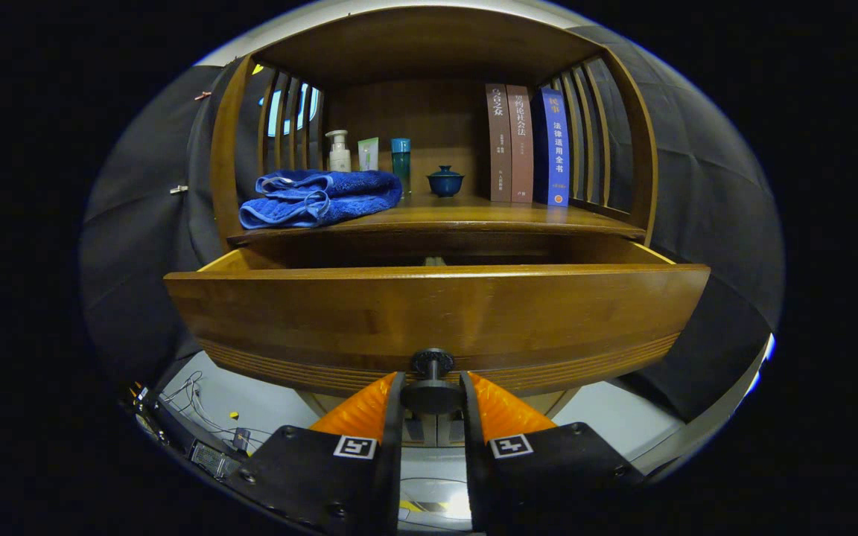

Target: Pull open the drawer, take out the items inside it, and place them on the countertop above the cabinet.

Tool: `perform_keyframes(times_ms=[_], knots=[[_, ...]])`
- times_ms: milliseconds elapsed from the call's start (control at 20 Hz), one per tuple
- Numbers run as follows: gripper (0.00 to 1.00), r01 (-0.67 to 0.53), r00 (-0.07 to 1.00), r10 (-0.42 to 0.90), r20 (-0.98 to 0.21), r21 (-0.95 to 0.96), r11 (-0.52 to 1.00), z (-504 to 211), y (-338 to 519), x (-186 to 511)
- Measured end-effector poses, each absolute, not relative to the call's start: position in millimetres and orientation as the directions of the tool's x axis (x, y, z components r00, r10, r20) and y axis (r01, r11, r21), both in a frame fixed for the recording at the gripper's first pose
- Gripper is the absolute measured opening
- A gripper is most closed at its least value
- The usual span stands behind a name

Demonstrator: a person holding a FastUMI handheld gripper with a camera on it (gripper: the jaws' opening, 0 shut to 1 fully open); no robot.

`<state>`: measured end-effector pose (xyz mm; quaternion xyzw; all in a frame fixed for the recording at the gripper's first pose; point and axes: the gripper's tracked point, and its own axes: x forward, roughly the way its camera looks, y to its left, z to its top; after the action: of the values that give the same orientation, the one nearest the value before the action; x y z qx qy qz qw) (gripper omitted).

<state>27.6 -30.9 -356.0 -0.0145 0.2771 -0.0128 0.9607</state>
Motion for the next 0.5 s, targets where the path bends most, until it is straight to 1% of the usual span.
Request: perform_keyframes(times_ms=[500], knots=[[0.40,0.016,0.819,-0.031,-0.573,-0.030,0.999,-355.9,-31.8,-27.0]])
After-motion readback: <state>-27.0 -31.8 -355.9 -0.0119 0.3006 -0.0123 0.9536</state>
